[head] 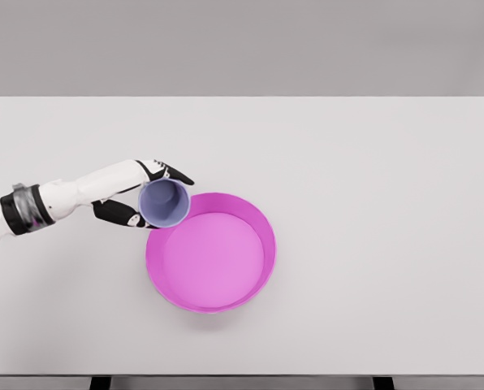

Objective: Flip the cup with left arm and place it on the plate

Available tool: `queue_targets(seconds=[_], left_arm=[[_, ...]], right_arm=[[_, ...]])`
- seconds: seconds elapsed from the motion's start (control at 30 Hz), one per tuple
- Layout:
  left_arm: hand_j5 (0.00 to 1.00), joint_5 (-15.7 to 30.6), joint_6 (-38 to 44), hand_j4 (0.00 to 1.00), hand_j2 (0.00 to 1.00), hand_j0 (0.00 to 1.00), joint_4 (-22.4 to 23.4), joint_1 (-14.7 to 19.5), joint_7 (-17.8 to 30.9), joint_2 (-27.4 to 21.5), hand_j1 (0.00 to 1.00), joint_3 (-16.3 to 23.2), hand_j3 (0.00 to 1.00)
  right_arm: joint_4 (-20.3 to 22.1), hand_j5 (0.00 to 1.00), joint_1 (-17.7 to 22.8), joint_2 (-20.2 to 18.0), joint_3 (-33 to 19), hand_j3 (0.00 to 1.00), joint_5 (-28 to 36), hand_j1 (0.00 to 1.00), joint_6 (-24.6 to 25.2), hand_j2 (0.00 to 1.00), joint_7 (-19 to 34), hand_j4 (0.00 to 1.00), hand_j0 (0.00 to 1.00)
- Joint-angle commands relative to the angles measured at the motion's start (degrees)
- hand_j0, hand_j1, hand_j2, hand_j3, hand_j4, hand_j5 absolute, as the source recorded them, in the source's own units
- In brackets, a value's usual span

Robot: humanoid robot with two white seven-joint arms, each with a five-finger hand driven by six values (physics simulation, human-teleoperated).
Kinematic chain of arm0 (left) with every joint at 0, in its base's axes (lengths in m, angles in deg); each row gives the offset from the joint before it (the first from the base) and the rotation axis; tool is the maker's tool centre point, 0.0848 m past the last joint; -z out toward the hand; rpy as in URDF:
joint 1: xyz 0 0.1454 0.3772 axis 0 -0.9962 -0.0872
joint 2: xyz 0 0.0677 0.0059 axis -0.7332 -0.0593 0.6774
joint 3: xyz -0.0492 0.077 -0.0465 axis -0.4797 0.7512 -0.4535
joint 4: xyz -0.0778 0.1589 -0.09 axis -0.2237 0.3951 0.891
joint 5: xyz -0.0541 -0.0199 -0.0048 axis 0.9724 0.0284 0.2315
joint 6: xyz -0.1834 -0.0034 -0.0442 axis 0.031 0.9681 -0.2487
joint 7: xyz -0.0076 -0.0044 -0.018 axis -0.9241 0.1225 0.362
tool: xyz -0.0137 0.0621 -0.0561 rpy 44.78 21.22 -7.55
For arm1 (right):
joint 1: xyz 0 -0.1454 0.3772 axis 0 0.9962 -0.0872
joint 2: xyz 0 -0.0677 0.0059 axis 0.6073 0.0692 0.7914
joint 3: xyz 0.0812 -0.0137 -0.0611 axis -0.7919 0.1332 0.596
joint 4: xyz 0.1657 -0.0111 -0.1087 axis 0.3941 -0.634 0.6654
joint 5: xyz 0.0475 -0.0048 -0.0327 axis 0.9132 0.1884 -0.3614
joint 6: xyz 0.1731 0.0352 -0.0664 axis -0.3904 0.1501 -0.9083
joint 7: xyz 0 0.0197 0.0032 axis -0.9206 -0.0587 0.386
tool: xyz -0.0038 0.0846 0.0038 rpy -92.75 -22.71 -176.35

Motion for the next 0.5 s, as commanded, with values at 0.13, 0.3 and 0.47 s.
queue_targets(seconds=[0.13,0.3,0.47], left_arm=[[0.82,2.0,0.1,0.82,0.82,0.82,-4.8,-0.3,0.0,-2.3,0.82,1.6,0.82],[0.84,1.9,0.1,0.84,0.84,0.84,-7.2,-0.8,0.1,-2.4,0.84,3.3,0.84],[0.84,2.0,0.1,0.84,0.84,0.84,-8.3,-0.8,0.2,-2.5,0.84,5.3,0.84]], right_arm=[[0.0,1.0,0.0,0.0,0.0,1.0,0.0,1.0,0.0,1.0,0.0,1.0,1.0],[0.0,1.0,0.0,0.0,0.0,1.0,0.0,1.0,0.0,1.0,0.0,1.0,1.0],[0.0,1.0,0.0,0.0,0.0,1.0,0.0,1.0,0.0,1.0,0.0,1.0,1.0]])
